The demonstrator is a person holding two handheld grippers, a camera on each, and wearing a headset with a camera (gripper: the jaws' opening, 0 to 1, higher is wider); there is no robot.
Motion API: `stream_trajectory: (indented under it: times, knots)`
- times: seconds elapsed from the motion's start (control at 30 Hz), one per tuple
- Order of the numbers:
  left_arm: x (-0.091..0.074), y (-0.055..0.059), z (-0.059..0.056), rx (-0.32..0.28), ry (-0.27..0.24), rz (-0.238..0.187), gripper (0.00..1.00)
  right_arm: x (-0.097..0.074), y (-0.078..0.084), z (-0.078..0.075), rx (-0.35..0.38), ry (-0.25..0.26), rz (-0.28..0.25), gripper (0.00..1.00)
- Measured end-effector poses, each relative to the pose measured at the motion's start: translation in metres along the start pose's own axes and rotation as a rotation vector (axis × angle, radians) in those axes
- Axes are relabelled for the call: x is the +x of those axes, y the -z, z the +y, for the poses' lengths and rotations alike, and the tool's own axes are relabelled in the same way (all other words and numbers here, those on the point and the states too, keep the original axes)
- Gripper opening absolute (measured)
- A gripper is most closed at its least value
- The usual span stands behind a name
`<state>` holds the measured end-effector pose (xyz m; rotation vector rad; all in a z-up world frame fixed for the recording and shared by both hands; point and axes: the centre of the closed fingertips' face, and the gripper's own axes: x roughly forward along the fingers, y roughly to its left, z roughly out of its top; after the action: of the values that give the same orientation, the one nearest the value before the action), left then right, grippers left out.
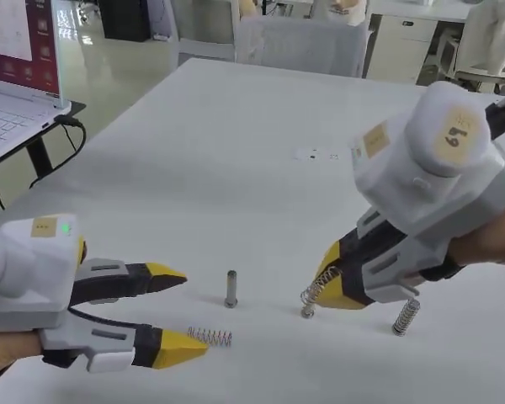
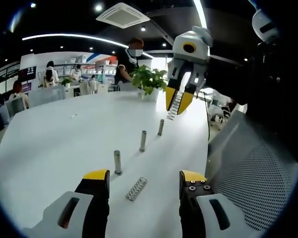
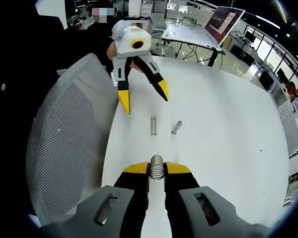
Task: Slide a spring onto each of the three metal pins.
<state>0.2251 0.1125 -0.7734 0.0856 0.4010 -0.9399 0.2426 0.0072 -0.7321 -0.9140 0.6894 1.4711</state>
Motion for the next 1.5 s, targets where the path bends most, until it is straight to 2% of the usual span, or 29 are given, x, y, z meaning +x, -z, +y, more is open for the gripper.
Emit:
stream_trajectory:
  times: [0.27,0.47,0.57,0.8,1.17,1.4,1.5]
  knots:
    - [-0.001,0.004,0.003,-0.020,-0.029,-0.010,0.59,-0.011,0.014,-0.016,0.042,0.037,0.015,0.09]
    - [-0.001,0.005,0.004,-0.033,-0.042,-0.016,0.65,-0.011,0.024,-0.027,0.064,0.050,0.037,0.09]
    - [0.000,0.007,0.003,-0.034,-0.044,-0.017,0.67,-0.008,0.028,-0.033,0.068,0.054,0.064,0.09]
    - [0.000,0.010,0.002,-0.040,-0.049,-0.020,0.71,0.003,0.026,-0.038,0.048,0.031,0.096,0.09]
    - [0.001,0.008,0.001,-0.048,-0.060,-0.038,0.75,0.021,0.030,-0.047,0.014,0.000,0.165,0.09]
    - [0.000,0.007,0.002,-0.056,-0.071,-0.048,0.80,0.030,0.030,-0.049,0.022,-0.027,0.170,0.09]
    - [0.001,0.007,0.001,-0.060,-0.070,-0.051,0.82,0.034,0.034,-0.052,0.018,-0.022,0.189,0.09]
